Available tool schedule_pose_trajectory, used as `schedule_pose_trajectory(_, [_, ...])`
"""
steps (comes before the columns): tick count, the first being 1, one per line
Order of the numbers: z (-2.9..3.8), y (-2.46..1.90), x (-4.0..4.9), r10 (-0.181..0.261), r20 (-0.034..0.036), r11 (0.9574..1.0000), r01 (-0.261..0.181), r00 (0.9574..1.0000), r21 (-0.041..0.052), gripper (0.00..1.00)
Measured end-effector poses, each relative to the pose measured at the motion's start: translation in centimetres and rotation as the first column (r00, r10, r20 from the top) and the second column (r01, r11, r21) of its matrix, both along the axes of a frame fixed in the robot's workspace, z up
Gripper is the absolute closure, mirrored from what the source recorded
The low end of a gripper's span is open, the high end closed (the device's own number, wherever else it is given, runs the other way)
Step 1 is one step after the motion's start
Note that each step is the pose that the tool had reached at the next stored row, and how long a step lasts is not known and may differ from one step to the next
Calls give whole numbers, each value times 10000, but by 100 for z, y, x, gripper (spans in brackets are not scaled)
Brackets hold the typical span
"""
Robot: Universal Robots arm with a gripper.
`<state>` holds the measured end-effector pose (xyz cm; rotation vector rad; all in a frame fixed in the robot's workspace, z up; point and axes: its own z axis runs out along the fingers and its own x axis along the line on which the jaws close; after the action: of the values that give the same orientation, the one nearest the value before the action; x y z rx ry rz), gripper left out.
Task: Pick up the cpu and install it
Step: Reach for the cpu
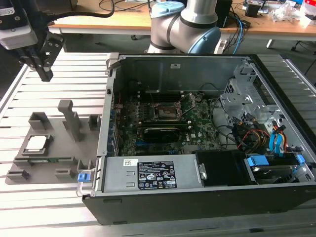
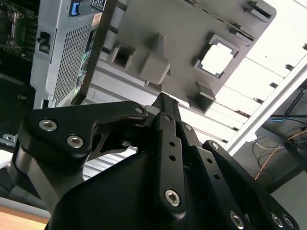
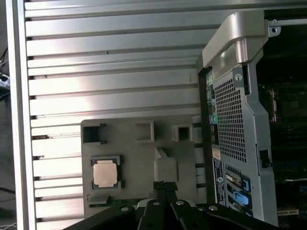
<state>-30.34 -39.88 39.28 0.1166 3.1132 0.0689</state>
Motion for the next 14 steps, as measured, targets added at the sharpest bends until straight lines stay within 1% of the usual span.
schedule_pose_trajectory(2, [-1, 0, -88, 1, 0, 10000, -1, 10000, 0, 89])
schedule_pose_trajectory(3, [-1, 0, -115, 1, -1, 10000, -1, 10000, -1, 89])
schedule_pose_trajectory(7, [-2, 0, -274, 0, 0, 10000, 0, 10000, 0, 89])
schedule_pose_trajectory(8, [-2, 0, -340, 1, 0, 10000, -1, 10000, -1, 89])
schedule_pose_trajectory(10, [-2, 0, -391, 1, -1, 10000, -1, 10000, 0, 89])
schedule_pose_trajectory(12, [-3, 0, -484, 1, 0, 10000, -1, 10000, 0, 89])
schedule_pose_trajectory(14, [-5, 0, -598, 0, 0, 10000, 0, 10000, 0, 89])
